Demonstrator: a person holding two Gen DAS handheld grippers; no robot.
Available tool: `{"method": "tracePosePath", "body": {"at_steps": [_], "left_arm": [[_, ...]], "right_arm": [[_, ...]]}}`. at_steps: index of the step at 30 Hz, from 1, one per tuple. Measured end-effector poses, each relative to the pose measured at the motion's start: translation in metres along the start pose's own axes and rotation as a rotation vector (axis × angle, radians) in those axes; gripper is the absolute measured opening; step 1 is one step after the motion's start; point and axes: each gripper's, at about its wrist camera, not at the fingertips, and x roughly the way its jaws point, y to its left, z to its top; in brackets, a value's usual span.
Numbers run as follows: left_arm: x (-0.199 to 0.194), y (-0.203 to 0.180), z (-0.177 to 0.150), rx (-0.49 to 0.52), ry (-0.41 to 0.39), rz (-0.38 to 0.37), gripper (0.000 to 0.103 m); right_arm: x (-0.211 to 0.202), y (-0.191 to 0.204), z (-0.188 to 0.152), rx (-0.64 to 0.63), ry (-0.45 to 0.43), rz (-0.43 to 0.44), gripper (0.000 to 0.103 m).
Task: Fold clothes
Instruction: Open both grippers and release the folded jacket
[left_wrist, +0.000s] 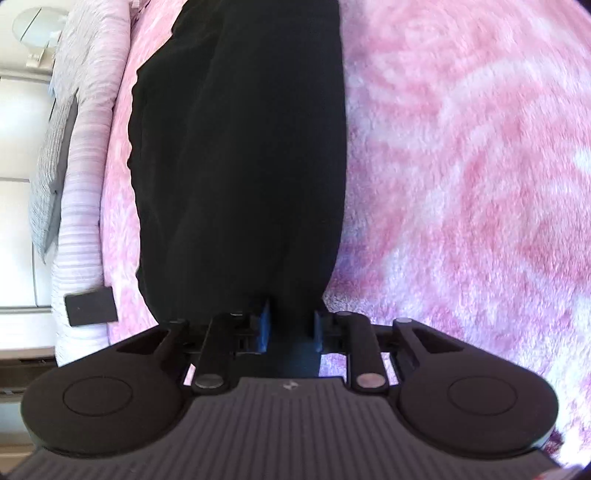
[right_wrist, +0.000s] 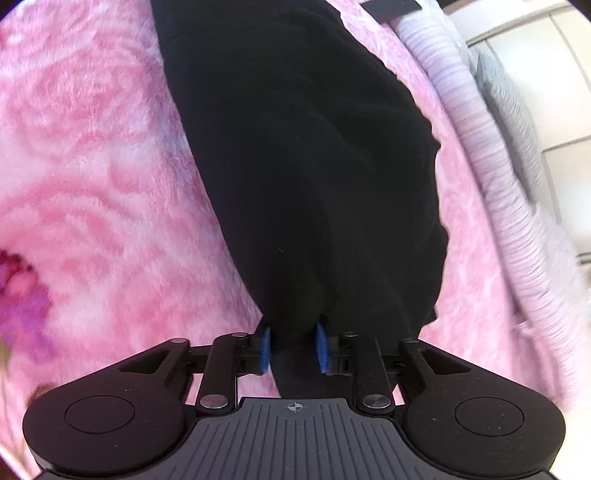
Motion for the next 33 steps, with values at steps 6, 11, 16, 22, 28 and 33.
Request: {"method": "tracePosePath", "body": {"at_steps": [6, 11, 16, 22, 28, 33], "left_arm": [[-0.025, 0.001, 0.024, -0.045, -0.034, -0.081, 0.007], [-0.065, -0.006, 0.060, -0.084, -0.101, -0.167, 0.007], [-0.105, -0.014, 0.096, -0.122, -0.169, -0.252, 0.007], [-0.126, -0.019, 0.092, -0.174, -0.215, -0.341, 0.015], [-0.141, -0.010, 0.063, -0.179, -0.257, -0.342, 0.042], [-0.109, 0.008, 0.019, 0.055, -0.253, -0.126, 0.044]], "right_arm": [[0.012, -0.005, -0.015, 0.014, -0.043, 0.012, 0.019], [-0.005, -0.040, -0.047, 0.043, -0.013, 0.034, 0.014], [-0.018, -0.066, -0.106, 0.035, 0.072, 0.015, 0.015], [-0.026, -0.055, -0.157, 0.081, 0.212, 0.008, 0.015], [-0.070, -0.033, -0.134, 0.262, 0.238, -0.028, 0.051], [-0.109, -0.008, -0.061, 0.420, 0.164, 0.009, 0.052]]}}
